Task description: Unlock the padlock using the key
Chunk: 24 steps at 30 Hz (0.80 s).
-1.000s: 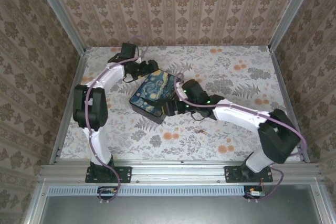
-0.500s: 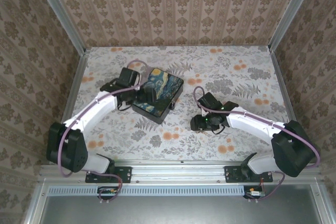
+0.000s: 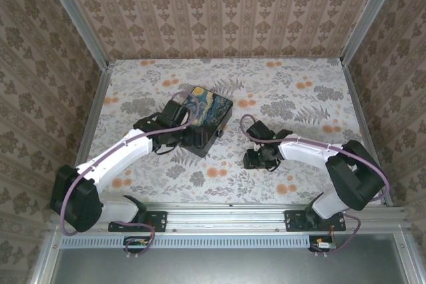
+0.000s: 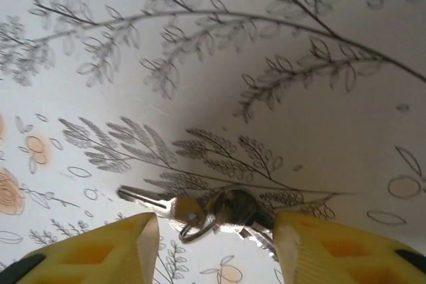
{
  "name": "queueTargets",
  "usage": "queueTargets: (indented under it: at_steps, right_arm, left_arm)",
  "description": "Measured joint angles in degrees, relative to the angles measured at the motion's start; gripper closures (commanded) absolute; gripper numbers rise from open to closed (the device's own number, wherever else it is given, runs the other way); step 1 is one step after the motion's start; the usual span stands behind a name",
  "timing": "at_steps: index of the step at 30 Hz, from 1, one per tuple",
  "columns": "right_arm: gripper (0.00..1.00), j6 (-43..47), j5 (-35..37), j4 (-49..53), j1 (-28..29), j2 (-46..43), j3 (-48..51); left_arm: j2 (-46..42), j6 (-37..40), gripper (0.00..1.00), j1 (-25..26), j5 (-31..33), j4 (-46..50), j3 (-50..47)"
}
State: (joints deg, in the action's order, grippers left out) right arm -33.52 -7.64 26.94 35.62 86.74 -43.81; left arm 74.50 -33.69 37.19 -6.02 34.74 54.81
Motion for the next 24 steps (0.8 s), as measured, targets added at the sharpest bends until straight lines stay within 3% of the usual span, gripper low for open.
queueTargets:
  at_steps: [7, 13, 18, 24]
  right_arm:
    - [0.88, -1.4, 0.0, -2.67, -0.09, 1.03, 0.11]
    - [0.99, -2.4, -0.79, -4.28, -1.44, 1.14, 0.11]
    - [1.0, -2.75, -2.99, -5.79, -3.96, 0.22, 1.03]
    - [1.0, -2.95, -6.19, -8.15, -8.02, -1.53, 3.58]
  left_arm:
    - [0.09, -0.15, 0.1, 0.02, 0.5, 0.0, 0.02]
    - [2.64, -0.17, 0.11, 1.84, 0.37, -0.28, 0.13]
    - [5.57, -1.51, 0.12, 6.91, -1.36, -2.6, 1.16]
    - [11.63, -8.39, 0.26, 11.8, -10.21, -13.62, 2.38]
